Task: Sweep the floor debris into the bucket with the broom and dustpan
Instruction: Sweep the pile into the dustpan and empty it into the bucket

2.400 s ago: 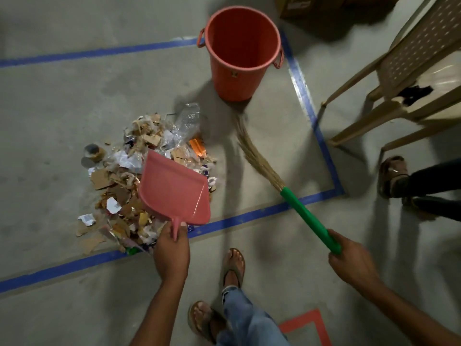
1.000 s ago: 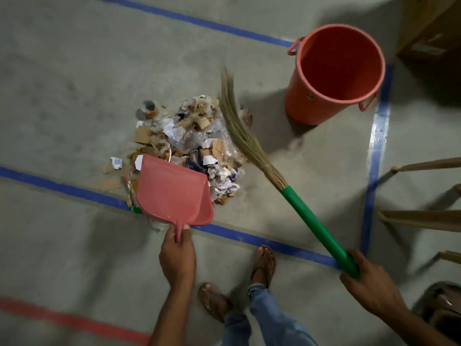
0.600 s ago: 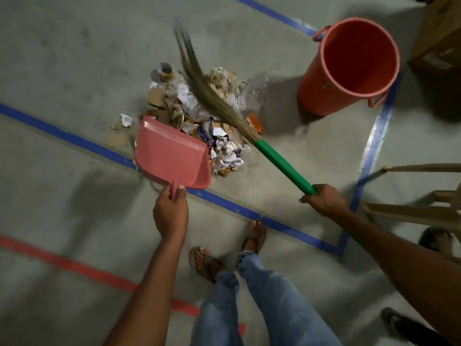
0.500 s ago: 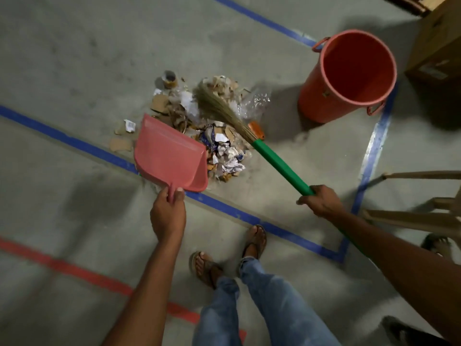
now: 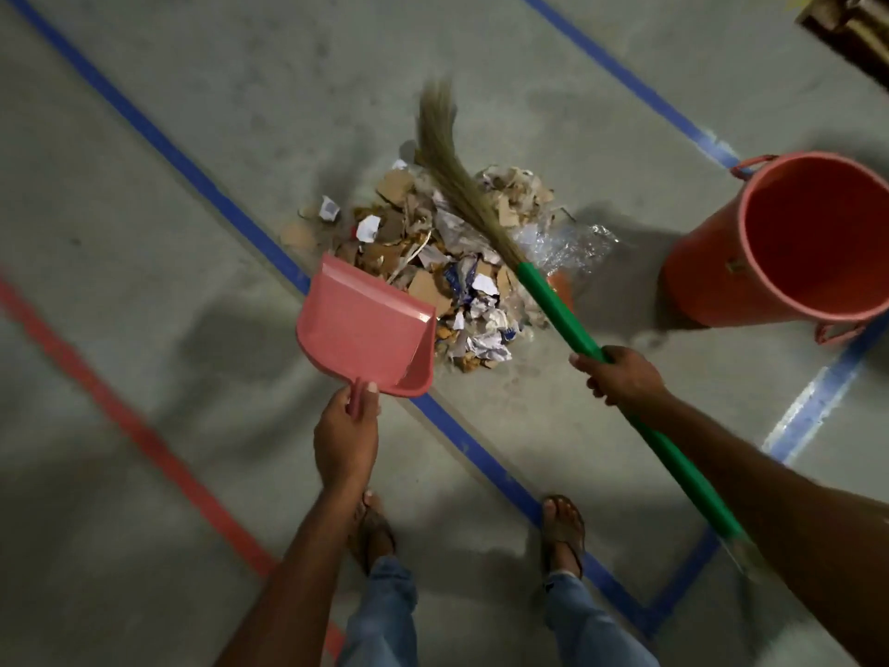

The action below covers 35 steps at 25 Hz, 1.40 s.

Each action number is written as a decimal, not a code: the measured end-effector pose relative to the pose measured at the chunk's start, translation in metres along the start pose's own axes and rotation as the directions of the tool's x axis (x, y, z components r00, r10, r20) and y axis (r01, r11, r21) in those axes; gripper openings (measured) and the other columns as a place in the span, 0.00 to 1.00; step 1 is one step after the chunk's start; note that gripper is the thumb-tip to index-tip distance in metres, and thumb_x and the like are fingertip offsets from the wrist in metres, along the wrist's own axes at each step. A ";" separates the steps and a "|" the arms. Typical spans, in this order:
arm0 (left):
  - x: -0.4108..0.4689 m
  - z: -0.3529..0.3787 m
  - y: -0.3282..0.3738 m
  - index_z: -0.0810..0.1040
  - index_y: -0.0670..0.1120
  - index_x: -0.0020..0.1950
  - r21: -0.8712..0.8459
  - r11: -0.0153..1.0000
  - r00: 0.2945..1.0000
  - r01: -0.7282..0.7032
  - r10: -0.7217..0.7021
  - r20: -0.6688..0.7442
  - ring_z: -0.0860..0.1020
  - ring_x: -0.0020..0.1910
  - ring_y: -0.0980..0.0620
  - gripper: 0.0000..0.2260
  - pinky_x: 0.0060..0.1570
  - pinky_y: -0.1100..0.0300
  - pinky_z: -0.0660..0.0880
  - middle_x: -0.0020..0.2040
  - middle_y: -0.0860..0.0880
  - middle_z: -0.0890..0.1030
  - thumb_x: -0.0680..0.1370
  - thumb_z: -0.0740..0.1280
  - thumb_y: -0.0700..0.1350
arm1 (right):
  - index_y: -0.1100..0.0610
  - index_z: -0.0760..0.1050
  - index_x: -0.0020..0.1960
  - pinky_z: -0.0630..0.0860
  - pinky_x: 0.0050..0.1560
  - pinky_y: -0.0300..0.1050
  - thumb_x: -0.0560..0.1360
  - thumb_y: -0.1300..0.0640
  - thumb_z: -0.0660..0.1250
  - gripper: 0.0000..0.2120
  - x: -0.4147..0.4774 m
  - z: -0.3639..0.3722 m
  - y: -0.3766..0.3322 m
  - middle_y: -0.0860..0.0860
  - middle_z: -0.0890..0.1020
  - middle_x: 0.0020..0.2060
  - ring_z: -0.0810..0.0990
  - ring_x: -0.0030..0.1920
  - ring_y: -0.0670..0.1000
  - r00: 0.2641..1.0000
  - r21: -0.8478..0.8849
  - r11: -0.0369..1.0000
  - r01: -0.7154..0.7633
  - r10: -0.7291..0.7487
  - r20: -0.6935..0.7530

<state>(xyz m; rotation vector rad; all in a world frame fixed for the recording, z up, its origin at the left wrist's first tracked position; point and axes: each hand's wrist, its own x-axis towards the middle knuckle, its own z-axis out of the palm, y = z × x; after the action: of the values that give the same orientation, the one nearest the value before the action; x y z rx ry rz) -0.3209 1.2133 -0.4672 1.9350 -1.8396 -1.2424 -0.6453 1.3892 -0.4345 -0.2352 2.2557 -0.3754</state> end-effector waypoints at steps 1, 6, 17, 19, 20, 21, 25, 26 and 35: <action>-0.008 0.018 -0.013 0.80 0.50 0.44 -0.011 0.999 0.999 0.036 -0.036 -0.019 0.82 0.43 0.46 0.20 0.44 0.54 0.75 0.41 0.53 0.85 0.81 0.61 0.65 | 0.55 0.80 0.47 0.83 0.41 0.51 0.73 0.38 0.70 0.19 0.022 -0.004 0.005 0.52 0.85 0.37 0.84 0.37 0.54 0.999 -0.058 0.997 0.046 -0.047 -0.014; -0.046 0.118 -0.070 0.80 0.53 0.42 -0.184 0.955 0.971 0.234 -0.237 0.003 0.81 0.32 0.47 0.18 0.42 0.43 0.82 0.37 0.52 0.85 0.78 0.63 0.66 | 0.48 0.75 0.57 0.81 0.48 0.54 0.72 0.34 0.66 0.22 0.085 0.016 0.055 0.52 0.84 0.43 0.83 0.43 0.58 0.970 -0.189 0.955 0.229 -0.240 -0.034; -0.020 0.253 -0.224 0.76 0.44 0.49 -0.226 0.891 0.915 0.393 -0.354 0.194 0.71 0.23 0.55 0.13 0.24 0.62 0.68 0.33 0.49 0.78 0.83 0.66 0.54 | 0.45 0.68 0.66 0.81 0.47 0.60 0.71 0.41 0.64 0.24 0.285 0.104 0.111 0.58 0.84 0.49 0.83 0.44 0.62 0.935 -0.154 0.939 0.309 -0.329 -0.132; 0.025 0.277 -0.223 0.77 0.47 0.47 -0.250 0.905 0.934 0.345 -0.304 0.188 0.71 0.24 0.54 0.13 0.26 0.61 0.68 0.32 0.50 0.79 0.82 0.66 0.56 | 0.46 0.70 0.67 0.79 0.43 0.53 0.72 0.46 0.67 0.24 0.317 0.108 0.103 0.59 0.83 0.50 0.81 0.42 0.59 0.919 -0.206 0.911 0.357 -0.382 -0.097; 0.047 0.287 -0.217 0.77 0.47 0.47 -0.259 0.914 0.945 0.311 -0.269 0.187 0.71 0.23 0.54 0.13 0.26 0.61 0.68 0.33 0.50 0.79 0.83 0.65 0.56 | 0.48 0.71 0.67 0.76 0.43 0.50 0.73 0.48 0.67 0.23 0.320 0.107 0.097 0.58 0.83 0.49 0.81 0.43 0.58 0.902 -0.244 0.888 0.391 -0.422 -0.088; 0.070 0.299 -0.208 0.77 0.46 0.46 -0.255 0.928 0.956 0.270 -0.228 0.182 0.71 0.24 0.54 0.14 0.27 0.60 0.68 0.33 0.49 0.79 0.84 0.64 0.56 | 0.49 0.72 0.66 0.75 0.44 0.49 0.72 0.49 0.67 0.23 0.323 0.106 0.094 0.57 0.82 0.49 0.80 0.44 0.58 0.882 -0.281 0.858 0.429 -0.466 -0.076; 0.145 0.342 -0.182 0.76 0.46 0.45 -0.250 0.955 0.984 0.159 -0.132 0.122 0.75 0.26 0.46 0.15 0.29 0.58 0.73 0.35 0.46 0.81 0.83 0.62 0.56 | 0.45 0.75 0.52 0.79 0.44 0.56 0.68 0.48 0.65 0.13 0.343 0.094 0.101 0.54 0.82 0.40 0.82 0.41 0.58 0.793 -0.322 0.742 0.589 -0.608 0.049; 0.162 0.351 -0.180 0.76 0.46 0.45 -0.247 0.960 0.990 0.131 -0.112 0.091 0.78 0.29 0.41 0.18 0.32 0.52 0.76 0.37 0.45 0.82 0.81 0.61 0.60 | 0.44 0.75 0.50 0.80 0.44 0.57 0.68 0.47 0.65 0.10 0.351 0.089 0.105 0.53 0.82 0.38 0.82 0.40 0.57 0.764 -0.324 0.707 0.628 -0.640 0.085; 0.240 0.387 -0.119 0.80 0.45 0.40 -0.238 0.971 1.000 -0.019 0.023 0.013 0.78 0.31 0.47 0.20 0.37 0.56 0.73 0.35 0.47 0.83 0.83 0.63 0.58 | 0.49 0.77 0.68 0.77 0.46 0.42 0.70 0.52 0.72 0.26 0.345 0.082 0.157 0.52 0.86 0.47 0.83 0.42 0.46 0.699 -0.353 0.631 0.691 -0.708 0.103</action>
<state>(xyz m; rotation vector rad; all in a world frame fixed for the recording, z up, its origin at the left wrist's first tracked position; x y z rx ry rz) -0.5244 1.1752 -0.8904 1.7771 -1.6276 -1.4038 -0.8136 1.4211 -0.7823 -1.3555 2.1759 -0.3465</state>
